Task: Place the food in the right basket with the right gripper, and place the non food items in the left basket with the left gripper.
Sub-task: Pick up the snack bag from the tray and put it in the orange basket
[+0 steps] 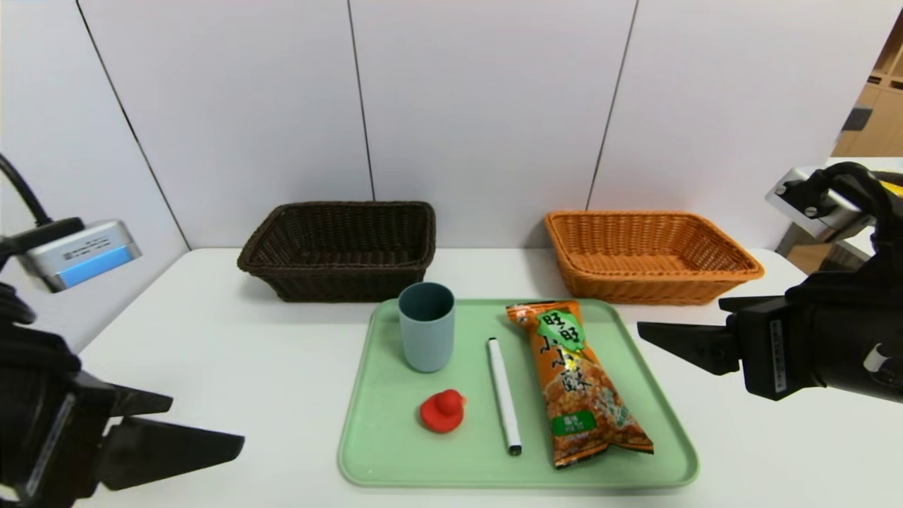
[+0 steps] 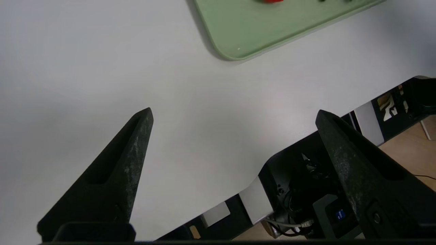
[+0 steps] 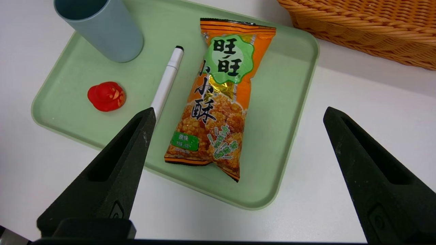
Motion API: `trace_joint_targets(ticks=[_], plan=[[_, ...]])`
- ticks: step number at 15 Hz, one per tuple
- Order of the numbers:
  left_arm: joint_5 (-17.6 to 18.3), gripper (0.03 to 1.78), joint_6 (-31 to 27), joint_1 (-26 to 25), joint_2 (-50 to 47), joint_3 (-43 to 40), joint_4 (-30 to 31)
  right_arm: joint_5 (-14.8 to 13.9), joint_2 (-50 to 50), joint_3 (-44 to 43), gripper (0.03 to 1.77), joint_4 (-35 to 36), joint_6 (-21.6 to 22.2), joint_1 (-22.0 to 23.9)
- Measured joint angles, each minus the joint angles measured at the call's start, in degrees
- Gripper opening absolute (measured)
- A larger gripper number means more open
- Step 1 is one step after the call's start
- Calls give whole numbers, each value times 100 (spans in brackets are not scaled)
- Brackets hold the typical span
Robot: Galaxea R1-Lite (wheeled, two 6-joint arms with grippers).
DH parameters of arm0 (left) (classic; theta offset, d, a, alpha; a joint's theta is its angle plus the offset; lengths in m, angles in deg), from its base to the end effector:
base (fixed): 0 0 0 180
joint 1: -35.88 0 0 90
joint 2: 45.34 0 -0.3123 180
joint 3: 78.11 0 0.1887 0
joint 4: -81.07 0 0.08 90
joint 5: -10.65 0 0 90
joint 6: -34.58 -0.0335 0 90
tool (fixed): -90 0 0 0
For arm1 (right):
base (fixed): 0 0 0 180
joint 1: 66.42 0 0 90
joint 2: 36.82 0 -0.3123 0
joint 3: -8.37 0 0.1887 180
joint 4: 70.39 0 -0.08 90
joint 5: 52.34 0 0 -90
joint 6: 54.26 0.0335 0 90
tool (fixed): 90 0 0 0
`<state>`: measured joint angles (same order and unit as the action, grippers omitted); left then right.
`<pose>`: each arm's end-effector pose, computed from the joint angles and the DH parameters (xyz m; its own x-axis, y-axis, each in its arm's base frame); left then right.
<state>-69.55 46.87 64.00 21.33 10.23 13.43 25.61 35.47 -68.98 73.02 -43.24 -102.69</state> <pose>0.1122 -0.0664 0.2752 0.5238 -0.4729 -0.7085 0.4208 0.8668 -0.2675 0.1566 0.1062 0.2552 0.7956 0.3248 -0.5114 -0.3465 0.9364 0.0558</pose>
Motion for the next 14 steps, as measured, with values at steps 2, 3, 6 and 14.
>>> trace_joint_targets(ticks=[2, 3, 6, 14], plan=[[-134, 169, 46, 217, 308, 48, 146, 1, 119, -66, 170, 13, 72, -6], [-193, 169, 63, 291, 444, 61, 206, 1, 185, -122, 170, 9, 101, -26], [-302, 169, 173, 408, 819, 127, 494, 6, 391, -280, 170, 24, 118, -63], [-319, 169, 308, 631, 1143, 212, 452, -88, 1479, -1726, 170, -1521, 909, -173]])
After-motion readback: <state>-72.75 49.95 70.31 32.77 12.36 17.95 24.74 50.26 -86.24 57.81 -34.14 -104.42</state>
